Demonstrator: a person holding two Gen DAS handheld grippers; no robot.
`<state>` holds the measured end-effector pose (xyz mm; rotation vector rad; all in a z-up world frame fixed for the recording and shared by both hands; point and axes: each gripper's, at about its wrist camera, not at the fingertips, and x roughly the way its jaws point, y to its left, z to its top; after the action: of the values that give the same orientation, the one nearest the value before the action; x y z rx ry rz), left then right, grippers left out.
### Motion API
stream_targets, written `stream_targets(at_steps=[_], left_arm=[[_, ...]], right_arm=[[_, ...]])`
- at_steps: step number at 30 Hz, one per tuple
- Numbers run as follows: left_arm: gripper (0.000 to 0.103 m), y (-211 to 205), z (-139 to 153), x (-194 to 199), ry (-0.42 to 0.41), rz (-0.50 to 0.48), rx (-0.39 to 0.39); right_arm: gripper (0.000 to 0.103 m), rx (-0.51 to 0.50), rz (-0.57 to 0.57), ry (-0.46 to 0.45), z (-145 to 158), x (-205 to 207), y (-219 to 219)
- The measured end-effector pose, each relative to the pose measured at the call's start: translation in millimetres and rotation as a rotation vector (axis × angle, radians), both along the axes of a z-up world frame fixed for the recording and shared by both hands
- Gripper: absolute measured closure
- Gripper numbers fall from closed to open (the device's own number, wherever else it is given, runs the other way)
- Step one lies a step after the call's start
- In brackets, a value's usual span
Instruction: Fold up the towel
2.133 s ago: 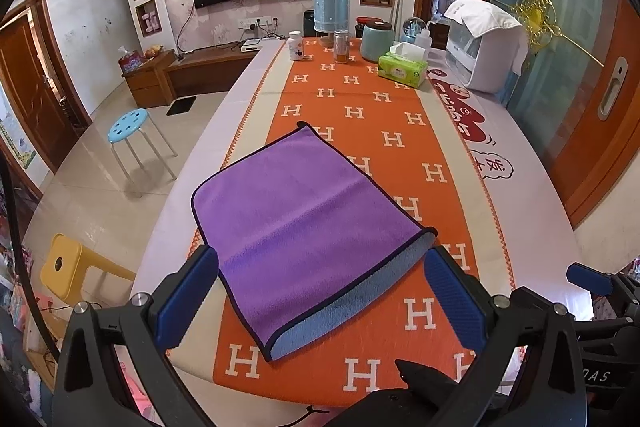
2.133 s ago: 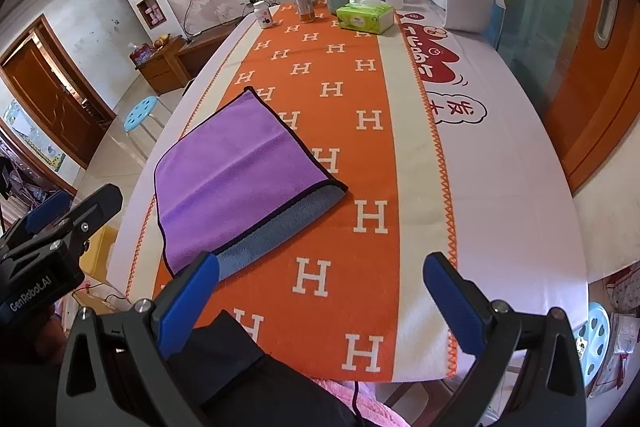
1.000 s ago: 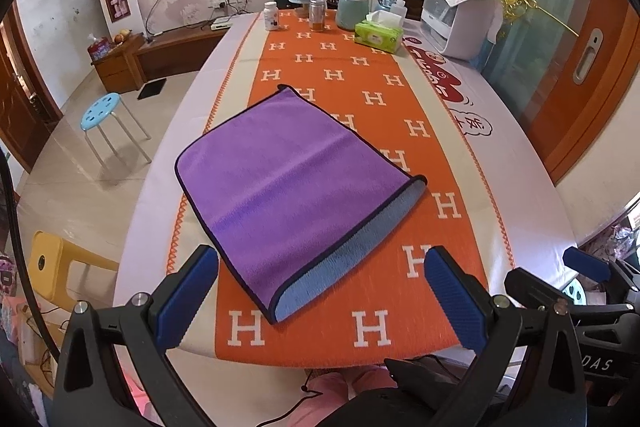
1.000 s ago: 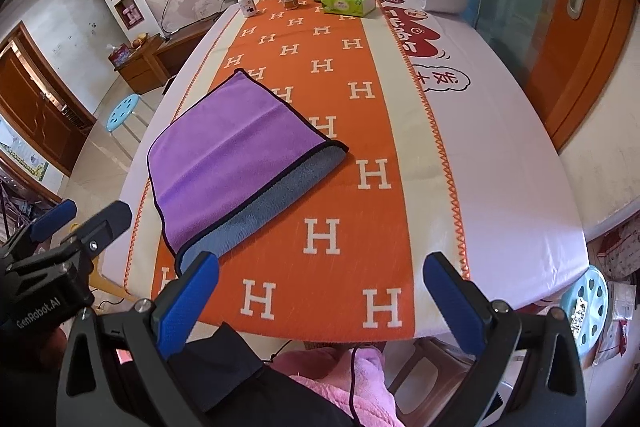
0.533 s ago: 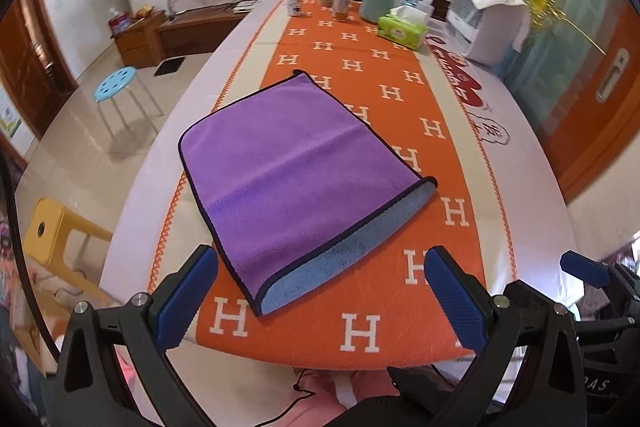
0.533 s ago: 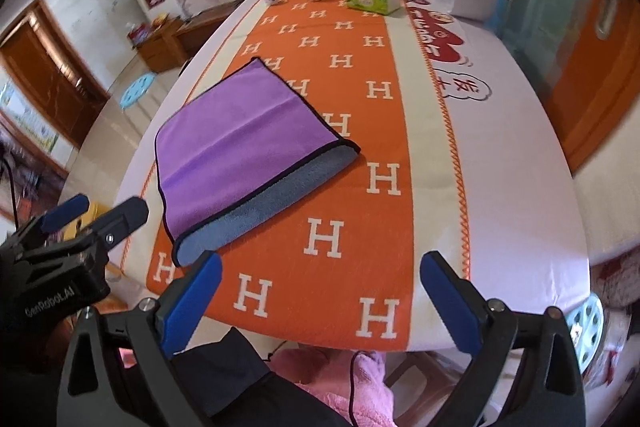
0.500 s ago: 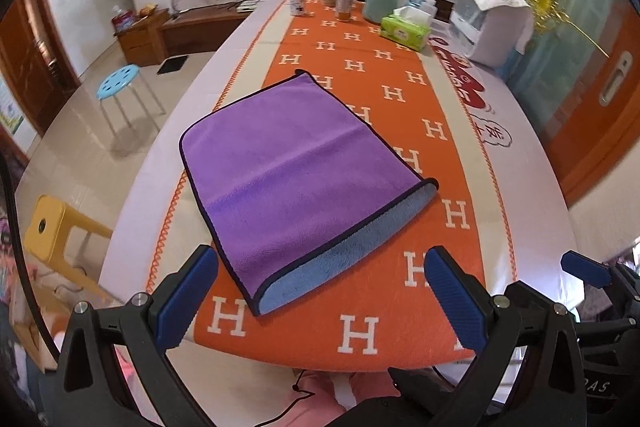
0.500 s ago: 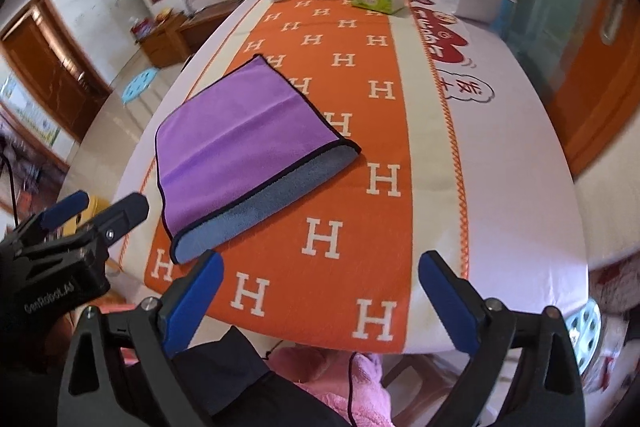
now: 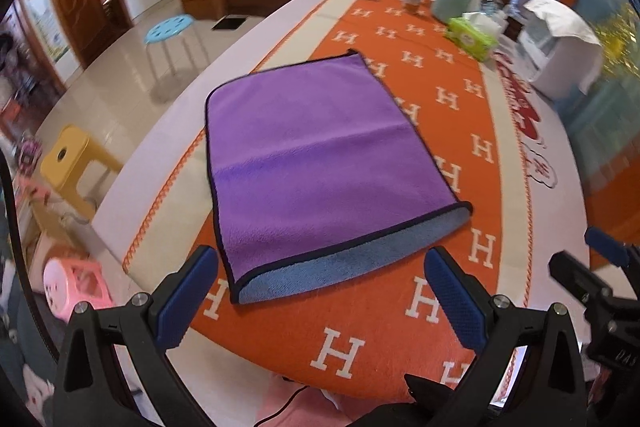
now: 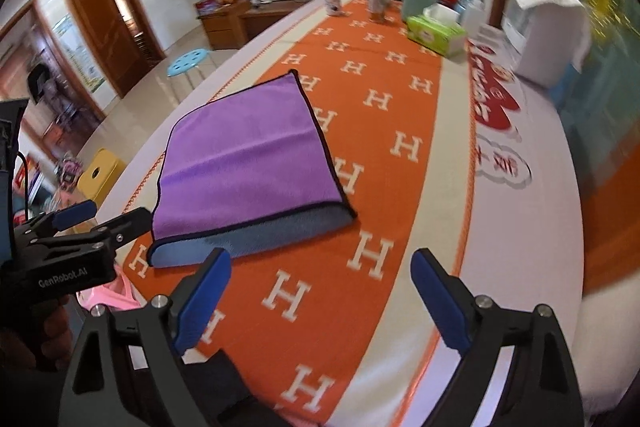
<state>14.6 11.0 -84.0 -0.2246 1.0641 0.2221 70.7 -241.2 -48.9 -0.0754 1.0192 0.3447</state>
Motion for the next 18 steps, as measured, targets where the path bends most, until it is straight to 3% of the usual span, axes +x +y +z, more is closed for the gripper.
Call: stream_targets(at_steps=[10,18], left_arm=[[0.001,18.3,-49.5,6.7,0.142,0.148,0.000],[0.001,35.8,-88.4,9.5,0.225,0.204,-0.009]], right_arm=[[0.018,-0.003,0.254,-0.048,-34.6,46.2,2.4],[0.026,-0.025,0.413,-0.057,-74.3,64.7,13.5]])
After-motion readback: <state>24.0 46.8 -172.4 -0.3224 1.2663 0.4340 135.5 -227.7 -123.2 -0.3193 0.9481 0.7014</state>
